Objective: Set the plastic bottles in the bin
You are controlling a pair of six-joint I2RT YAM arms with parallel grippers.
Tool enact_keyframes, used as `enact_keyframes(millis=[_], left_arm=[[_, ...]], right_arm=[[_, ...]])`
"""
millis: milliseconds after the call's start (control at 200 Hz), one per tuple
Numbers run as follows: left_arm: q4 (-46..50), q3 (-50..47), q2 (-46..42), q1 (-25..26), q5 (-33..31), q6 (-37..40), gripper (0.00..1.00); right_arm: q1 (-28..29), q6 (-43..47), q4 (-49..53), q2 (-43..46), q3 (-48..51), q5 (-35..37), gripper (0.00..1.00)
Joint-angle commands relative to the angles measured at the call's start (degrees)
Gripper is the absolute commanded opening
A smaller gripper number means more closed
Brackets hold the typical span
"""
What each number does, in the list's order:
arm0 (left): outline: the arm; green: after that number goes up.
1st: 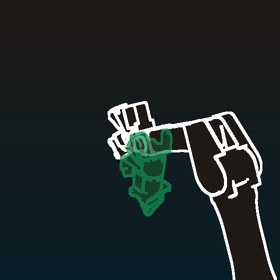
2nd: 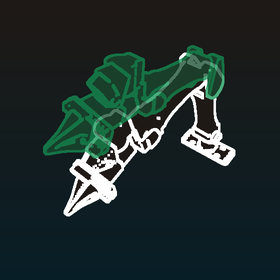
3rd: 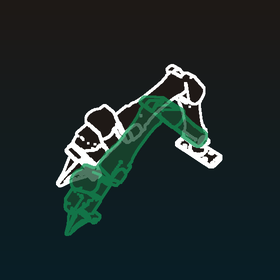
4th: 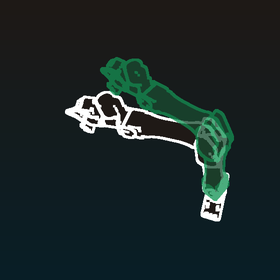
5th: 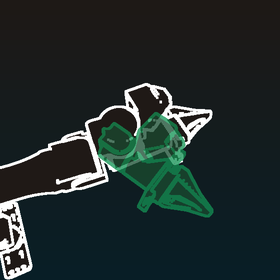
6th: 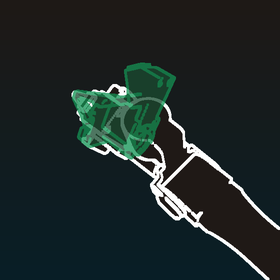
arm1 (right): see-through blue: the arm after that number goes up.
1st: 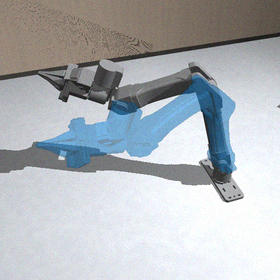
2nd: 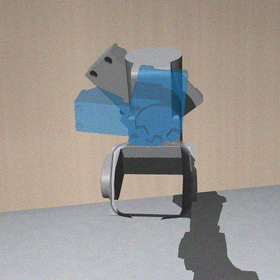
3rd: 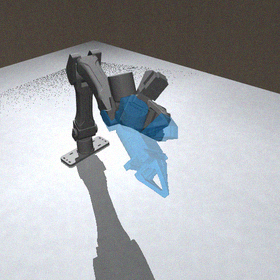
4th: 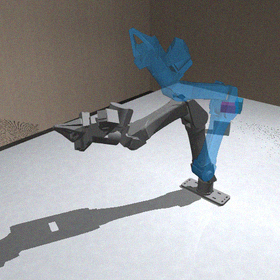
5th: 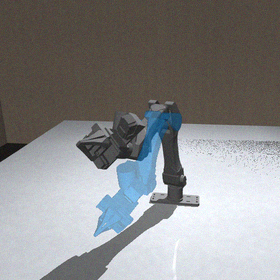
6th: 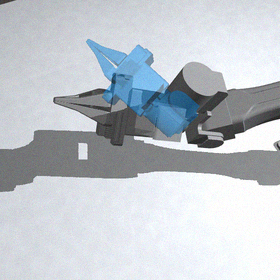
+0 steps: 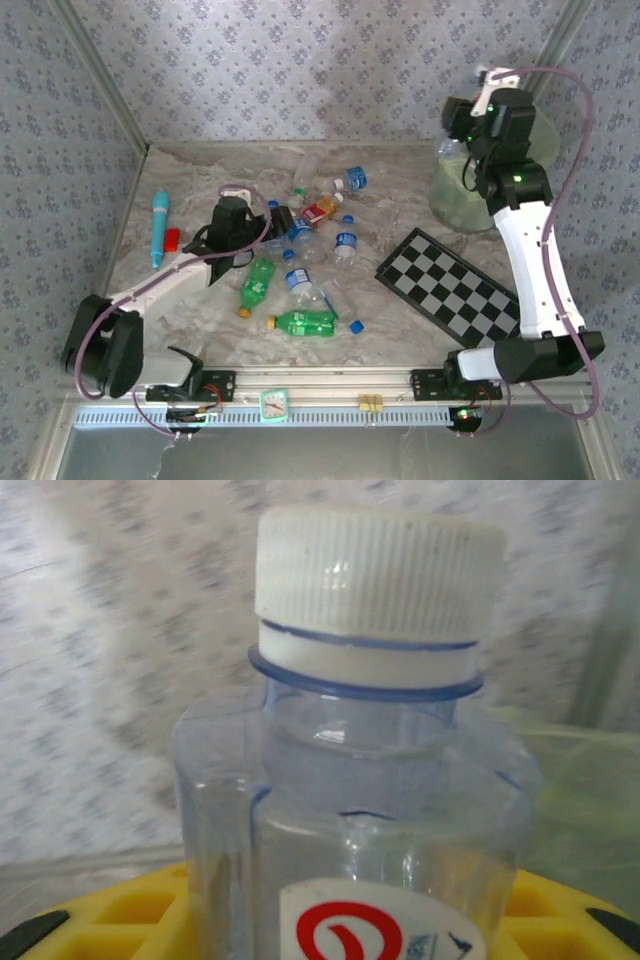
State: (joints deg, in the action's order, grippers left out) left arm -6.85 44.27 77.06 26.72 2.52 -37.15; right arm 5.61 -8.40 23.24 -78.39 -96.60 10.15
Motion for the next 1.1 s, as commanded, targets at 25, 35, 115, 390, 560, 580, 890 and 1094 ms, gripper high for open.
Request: enact_keyframes(millis=[25,35,115,390,560,580,890,1094], left_arm=[[-1.7,4.07,3.17,-0.18,2.18,-0.48,1.0],[-1.61,4.24,3.36,-0.18,2.21,-0.38,1.0],[-2.14,4.94,4.56,-0.18,2.05,0.17,1.0],[-2.79,6.65,6.65,-0.35,2.1,1.05,1.0],[-1.76,8.5,9.52,-0.76,1.96,2.04,1.0],[-1.63,8.77,9.89,-0.87,2.02,1.93,1.0],[-2.02,10.31,12.41,-2.9,1.65,0.33,1.0],[-1.32,10.48,12.35,-3.77,1.61,0.85,1.0]], right_arm=[[-4.82,4.98,-5.65,-2.45,-2.08,8.13,0.48],[-5.21,5.22,-5.86,-2.73,-2.21,8.31,0.48],[-7.7,6.03,-5.91,-5.05,-3.6,8.49,0.48],[-12.62,7.45,-1.79,-13.22,-5.48,2.71,0.5],[-14.14,6.46,4.57,-18.75,-6.87,-1.18,0.5],[-14.2,6.47,4.87,-19.09,-6.8,-1.52,0.49],[-14.47,7.02,9.71,-23.53,-7.17,-5.29,0.51],[-14.36,6.06,9.62,-25.27,-7.28,-5.27,0.56]])
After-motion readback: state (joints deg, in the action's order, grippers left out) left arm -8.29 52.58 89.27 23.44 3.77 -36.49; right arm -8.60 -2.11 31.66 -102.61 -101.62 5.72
